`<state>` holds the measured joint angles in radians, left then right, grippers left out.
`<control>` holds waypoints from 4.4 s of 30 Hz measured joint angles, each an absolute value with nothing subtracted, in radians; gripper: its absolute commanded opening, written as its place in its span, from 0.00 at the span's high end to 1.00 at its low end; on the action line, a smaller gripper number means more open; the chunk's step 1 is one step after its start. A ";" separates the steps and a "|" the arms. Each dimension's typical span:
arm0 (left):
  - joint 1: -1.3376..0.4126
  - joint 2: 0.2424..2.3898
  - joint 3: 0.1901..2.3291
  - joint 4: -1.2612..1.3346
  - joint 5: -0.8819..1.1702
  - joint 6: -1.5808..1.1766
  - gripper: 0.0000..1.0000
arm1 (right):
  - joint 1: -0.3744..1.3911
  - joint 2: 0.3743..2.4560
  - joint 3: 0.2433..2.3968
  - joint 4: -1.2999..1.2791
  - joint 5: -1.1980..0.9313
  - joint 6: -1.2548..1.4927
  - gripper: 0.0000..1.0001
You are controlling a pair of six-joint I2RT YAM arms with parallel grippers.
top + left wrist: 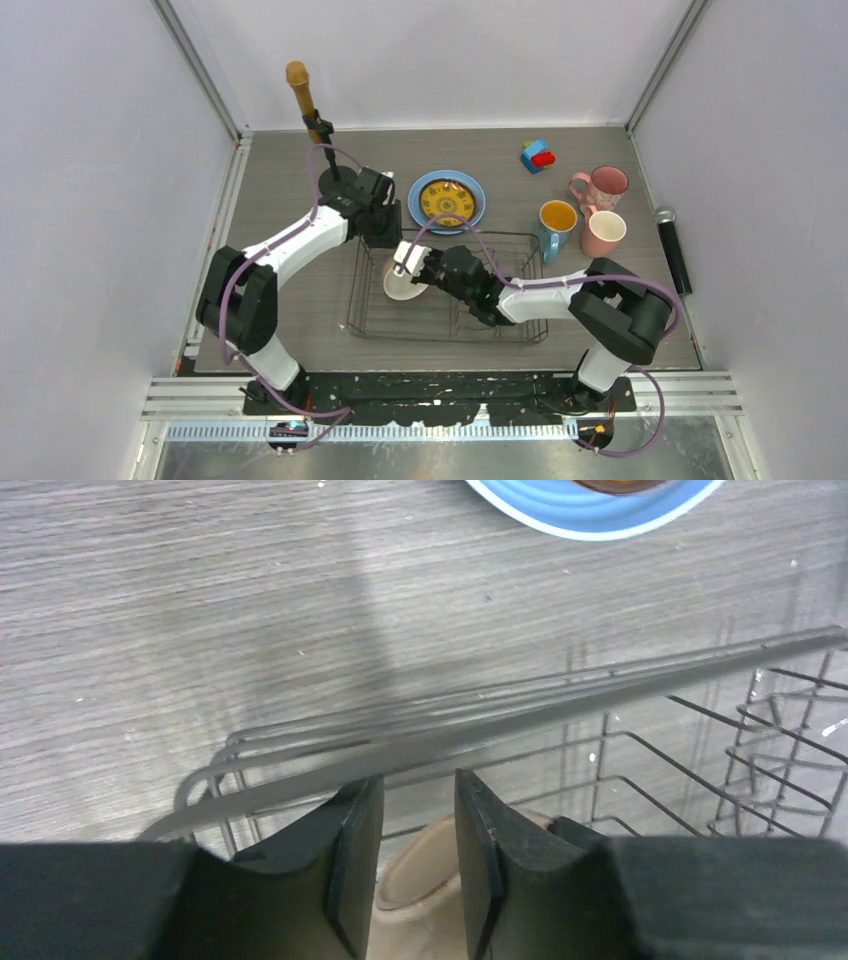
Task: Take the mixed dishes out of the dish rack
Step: Pick up the bowl from the dish rack, then place the bowl at the center of the board.
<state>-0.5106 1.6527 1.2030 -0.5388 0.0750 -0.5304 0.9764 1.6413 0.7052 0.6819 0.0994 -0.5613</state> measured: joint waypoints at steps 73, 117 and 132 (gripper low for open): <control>-0.654 1.294 1.092 -0.554 -0.037 -0.452 1.00 | 0.802 1.524 1.388 -0.649 -0.041 0.211 0.01; -0.084 1.697 1.098 -0.385 -0.207 -0.847 0.89 | 0.788 0.951 0.809 -0.105 0.324 0.262 0.00; -0.084 1.599 1.069 -0.377 -0.208 -0.841 0.00 | 0.764 0.933 0.799 -0.153 0.441 0.337 0.00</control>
<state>-0.0841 1.5986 1.0687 -0.3775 -0.2081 -0.8410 0.7639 0.9333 0.7986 -0.1532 0.4412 0.3367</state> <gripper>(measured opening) 0.963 0.996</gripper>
